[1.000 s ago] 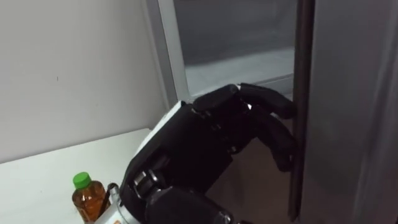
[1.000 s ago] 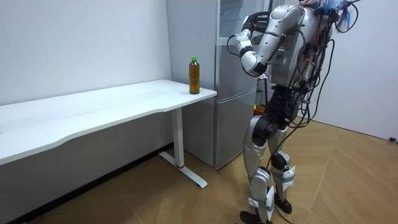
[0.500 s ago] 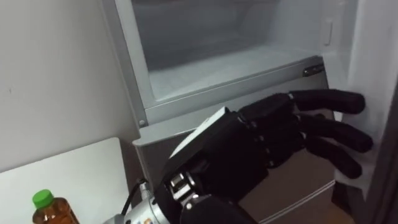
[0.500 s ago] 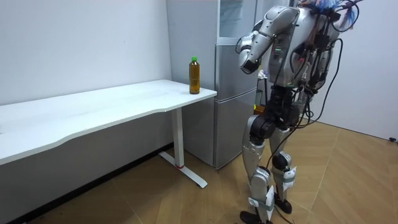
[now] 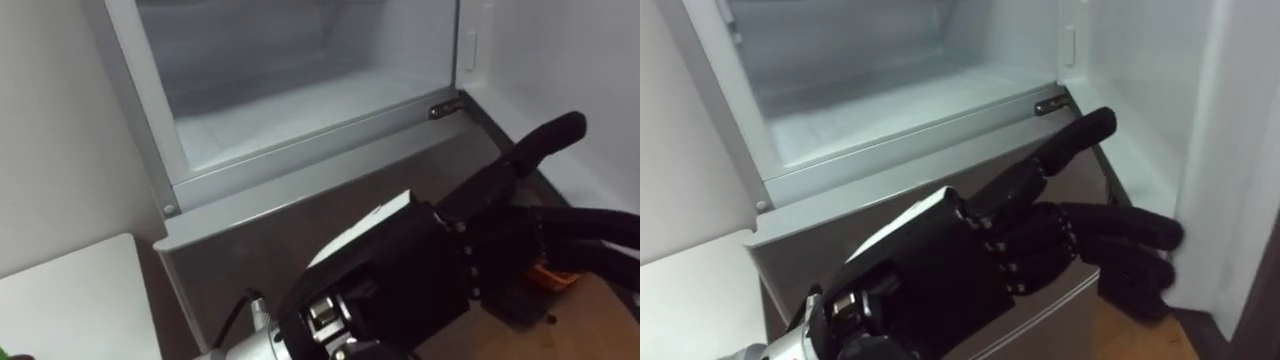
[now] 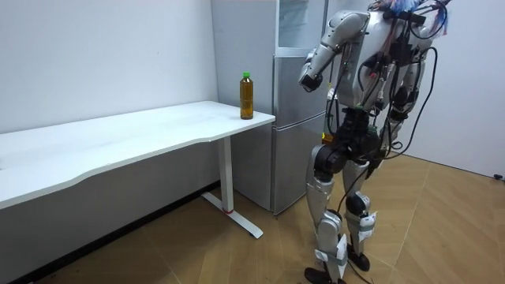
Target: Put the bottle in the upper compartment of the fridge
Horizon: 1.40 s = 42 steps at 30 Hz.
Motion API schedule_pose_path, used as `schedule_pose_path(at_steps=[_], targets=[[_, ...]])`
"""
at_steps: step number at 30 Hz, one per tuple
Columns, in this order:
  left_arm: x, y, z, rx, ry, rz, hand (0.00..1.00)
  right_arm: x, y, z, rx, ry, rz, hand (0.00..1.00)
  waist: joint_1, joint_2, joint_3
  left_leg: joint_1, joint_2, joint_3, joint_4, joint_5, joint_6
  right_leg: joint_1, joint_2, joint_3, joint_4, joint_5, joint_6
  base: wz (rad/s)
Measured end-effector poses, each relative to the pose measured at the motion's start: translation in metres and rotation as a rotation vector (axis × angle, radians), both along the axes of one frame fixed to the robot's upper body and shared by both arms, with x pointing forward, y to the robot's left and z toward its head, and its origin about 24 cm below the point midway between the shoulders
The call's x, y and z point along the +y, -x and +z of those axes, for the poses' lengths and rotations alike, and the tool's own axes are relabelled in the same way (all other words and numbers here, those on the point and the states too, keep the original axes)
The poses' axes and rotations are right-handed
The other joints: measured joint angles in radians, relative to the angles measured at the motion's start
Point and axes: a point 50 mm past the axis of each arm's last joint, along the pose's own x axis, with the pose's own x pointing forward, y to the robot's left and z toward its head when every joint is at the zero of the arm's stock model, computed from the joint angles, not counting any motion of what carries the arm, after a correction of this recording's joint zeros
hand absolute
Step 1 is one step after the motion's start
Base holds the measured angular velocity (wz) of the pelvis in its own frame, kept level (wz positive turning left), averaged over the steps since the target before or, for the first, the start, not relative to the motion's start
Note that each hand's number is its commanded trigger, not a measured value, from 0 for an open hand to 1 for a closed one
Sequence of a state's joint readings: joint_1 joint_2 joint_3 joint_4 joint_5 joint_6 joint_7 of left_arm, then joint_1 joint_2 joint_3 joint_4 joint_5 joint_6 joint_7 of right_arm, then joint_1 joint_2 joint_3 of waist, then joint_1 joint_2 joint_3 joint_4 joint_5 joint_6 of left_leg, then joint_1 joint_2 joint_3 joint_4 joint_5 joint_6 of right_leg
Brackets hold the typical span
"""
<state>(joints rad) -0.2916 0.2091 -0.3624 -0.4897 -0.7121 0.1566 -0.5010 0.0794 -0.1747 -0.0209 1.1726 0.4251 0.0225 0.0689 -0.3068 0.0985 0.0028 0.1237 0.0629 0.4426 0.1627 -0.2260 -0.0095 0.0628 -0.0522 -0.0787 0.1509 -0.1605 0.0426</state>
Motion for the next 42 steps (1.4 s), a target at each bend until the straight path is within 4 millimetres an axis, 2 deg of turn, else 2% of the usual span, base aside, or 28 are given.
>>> schedule_pose_path(at_steps=[6, 9, 11, 14, 19, 28, 29, 31, 35, 42], targets=[[-0.005, 0.000, -0.003, 0.017, -0.004, -0.018, 0.00, -0.007, 0.001, 0.002, 0.008, 0.014, 0.021, 0.00, -0.006, 0.000, 0.0007, 0.009, 0.005, 0.040, 0.002, -0.003, -0.005, -0.011, 0.004, 0.029, 0.000, 0.001, -0.001, -0.18], [-0.009, -0.004, -0.005, 0.026, -0.011, -0.027, 0.00, -0.009, 0.005, 0.001, 0.024, 0.021, 0.018, 0.00, -0.019, 0.002, 0.0045, 0.017, 0.011, 0.058, 0.004, -0.008, -0.011, -0.013, 0.014, 0.053, 0.000, 0.002, -0.003, -0.21], [-0.011, -0.007, -0.004, 0.028, -0.010, -0.029, 0.00, -0.014, 0.009, 0.002, 0.037, 0.033, 0.015, 0.00, -0.022, 0.011, 0.0101, 0.030, 0.018, 0.085, 0.004, -0.012, -0.017, -0.014, 0.023, 0.078, 0.001, 0.004, -0.007, -0.35], [-0.015, -0.009, -0.001, 0.022, -0.006, -0.043, 0.00, -0.021, 0.015, 0.003, 0.056, 0.058, 0.014, 0.00, -0.024, 0.027, 0.0126, 0.032, 0.026, 0.110, 0.005, -0.017, -0.024, -0.028, 0.034, 0.105, 0.005, 0.008, -0.012, -0.31], [-0.020, -0.015, -0.007, 0.058, -0.019, -0.045, 0.00, -0.024, 0.020, 0.003, 0.089, 0.088, 0.015, 0.00, -0.048, 0.027, 0.0130, 0.039, 0.035, 0.134, 0.022, -0.016, -0.027, -0.030, 0.045, 0.137, 0.004, 0.011, -0.018, -0.23], [-0.027, -0.018, -0.004, 0.057, -0.021, -0.050, 0.00, -0.026, 0.028, 0.003, 0.118, 0.090, 0.015, 0.00, -0.058, 0.026, 0.0132, 0.044, 0.039, 0.173, 0.034, -0.016, -0.027, -0.047, 0.053, 0.187, 0.019, 0.011, -0.019, -0.17], [-0.027, -0.019, -0.005, 0.063, -0.024, -0.047, 0.00, -0.026, 0.028, 0.003, 0.120, 0.090, 0.016, 0.00, -0.061, 0.024, 0.0123, 0.045, 0.041, 0.189, 0.035, -0.016, -0.027, -0.051, 0.055, 0.193, 0.019, 0.012, -0.020, -0.21], [-0.028, -0.020, -0.005, 0.068, -0.024, -0.041, 0.00, -0.027, 0.027, 0.003, 0.119, 0.091, 0.016, 0.00, -0.076, 0.022, 0.0121, 0.043, 0.042, 0.191, 0.035, -0.016, -0.028, -0.055, 0.056, 0.194, 0.020, 0.012, -0.021, -0.11], [-0.030, -0.021, 0.002, 0.044, -0.025, -0.042, 0.00, -0.029, 0.033, 0.003, 0.153, 0.096, 0.035, 0.00, -0.082, 0.022, 0.0118, 0.045, 0.047, 0.213, 0.035, -0.016, -0.028, -0.064, 0.063, 0.210, 0.021, 0.015, -0.024, -0.13], [-0.030, -0.022, 0.005, 0.025, -0.031, -0.041, 0.00, -0.028, 0.041, 0.003, 0.203, 0.102, 0.108, 0.00, -0.093, 0.022, 0.0114, 0.044, 0.052, 0.208, 0.035, -0.016, -0.028, -0.067, 0.071, 0.215, 0.023, 0.018, -0.028, -0.03]])
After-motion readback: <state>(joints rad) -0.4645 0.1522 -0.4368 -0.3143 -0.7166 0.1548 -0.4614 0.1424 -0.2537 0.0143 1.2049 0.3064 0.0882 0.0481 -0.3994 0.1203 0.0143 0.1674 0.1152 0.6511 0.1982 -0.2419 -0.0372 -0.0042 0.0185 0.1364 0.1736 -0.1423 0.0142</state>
